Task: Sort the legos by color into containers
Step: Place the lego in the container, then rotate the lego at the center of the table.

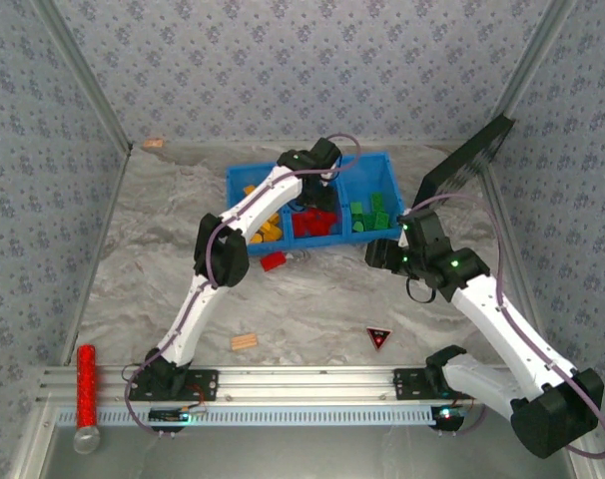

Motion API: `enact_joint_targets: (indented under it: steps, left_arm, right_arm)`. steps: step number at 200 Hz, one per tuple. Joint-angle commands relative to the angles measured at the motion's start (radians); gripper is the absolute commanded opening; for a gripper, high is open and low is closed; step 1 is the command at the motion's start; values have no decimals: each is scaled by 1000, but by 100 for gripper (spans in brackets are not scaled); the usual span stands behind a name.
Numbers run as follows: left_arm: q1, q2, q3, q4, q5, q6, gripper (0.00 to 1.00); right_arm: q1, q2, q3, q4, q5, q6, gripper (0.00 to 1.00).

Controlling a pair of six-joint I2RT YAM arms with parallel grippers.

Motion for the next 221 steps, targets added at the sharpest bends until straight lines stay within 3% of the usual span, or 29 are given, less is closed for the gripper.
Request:
enact_joint_targets:
  steps: [1,35,61,86,145,191,221]
  left_arm:
    - [-2,-20,22,-34,-3,7,57]
    - [-14,-135,-56,-16,3,67,57]
    - [-49,-371,-395,129,-16,119,59]
    - [-55,-596,-705,218,-21,85,60]
    - [-35,-945,-1127,232,-10,21,66]
    - [71,-1124,-1241,234,16,22,67]
    - [218,-1234,-1251,201,59,43,69]
  right_arm:
    - [5,-27,-7,4,-3,18,69]
    - [13,-41,-14,-5,-8,22,69]
    - [27,-43,-29,12,-16,30,68]
    - [61,-16,-45,59,-44,53,68]
    - [271,228,3,206,-1,216,68]
    - [382,559,178,255,-12,451,74]
    - [437,726,303,297,-1,592,75]
